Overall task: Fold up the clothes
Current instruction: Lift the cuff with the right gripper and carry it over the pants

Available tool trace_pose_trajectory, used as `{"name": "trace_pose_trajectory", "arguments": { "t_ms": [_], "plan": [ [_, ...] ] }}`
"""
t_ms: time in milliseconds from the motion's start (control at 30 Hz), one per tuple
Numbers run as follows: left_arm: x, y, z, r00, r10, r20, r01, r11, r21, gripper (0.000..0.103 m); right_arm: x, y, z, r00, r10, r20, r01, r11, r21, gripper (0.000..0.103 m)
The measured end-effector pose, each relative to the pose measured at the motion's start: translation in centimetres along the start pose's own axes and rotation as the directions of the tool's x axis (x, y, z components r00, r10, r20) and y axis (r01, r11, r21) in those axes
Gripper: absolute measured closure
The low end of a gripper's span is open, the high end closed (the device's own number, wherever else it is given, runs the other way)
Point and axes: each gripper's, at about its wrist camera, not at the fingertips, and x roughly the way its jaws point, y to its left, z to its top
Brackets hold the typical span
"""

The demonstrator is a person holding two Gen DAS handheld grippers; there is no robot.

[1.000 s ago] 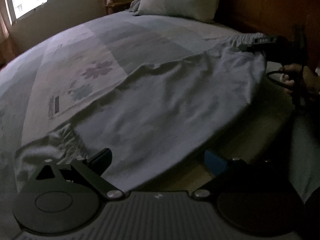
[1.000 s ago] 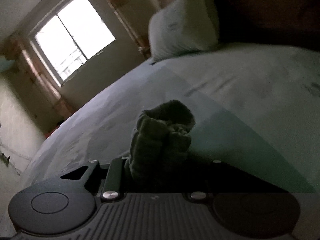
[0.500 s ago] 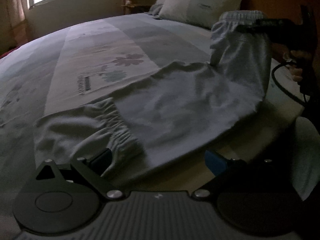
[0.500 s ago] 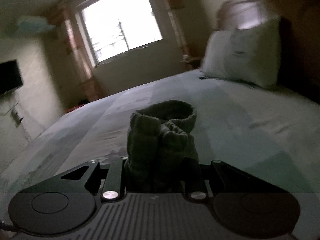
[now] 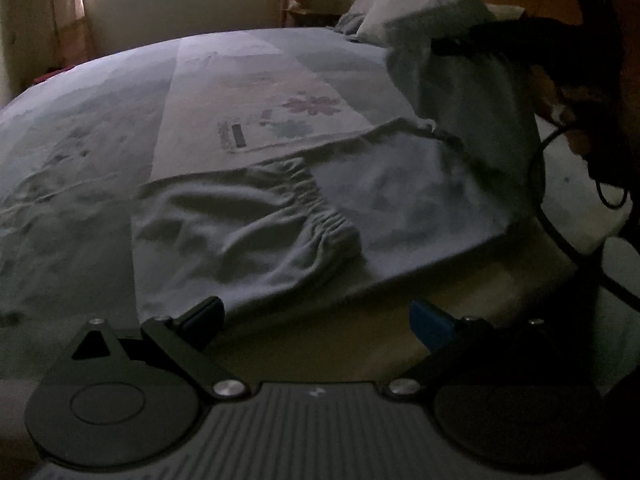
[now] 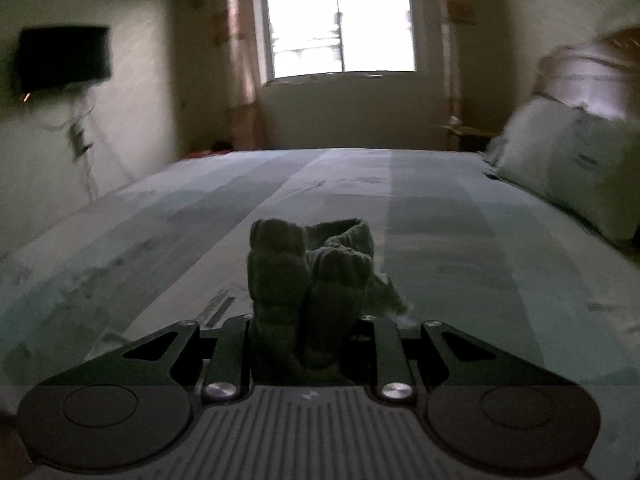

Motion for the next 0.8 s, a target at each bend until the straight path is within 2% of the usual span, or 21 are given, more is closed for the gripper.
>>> {"name": "trace_pose_trajectory", "arguments": {
  "t_ms": [67, 400, 800],
  "plan": [
    [0.0, 0.4, -0.3, 1.000, 0.006, -0.006, -0.006, 1.000, 0.013, 0.004, 0.5, 2.1, 0.1, 1.000, 0.011, -0.007, -0.012, 0.999, -0.049, 0.076],
    [-0.5, 2.8, -1.9, 1.000, 0.015, 0.002, -0.015, 0.999, -0.039, 0.004, 2.5, 10.3, 0.4, 0.999, 0.047, -0.018, -0.050, 0.975, -0.217, 0.076],
    [-0.6, 5.1, -3.9, 0.998, 0.050, -0.043, -0.054, 0.995, -0.086, 0.004, 3.4, 18.9, -1.5, 0.994, 0.107, -0.005, -0.099, 0.891, -0.444, 0.076]
  ]
}}
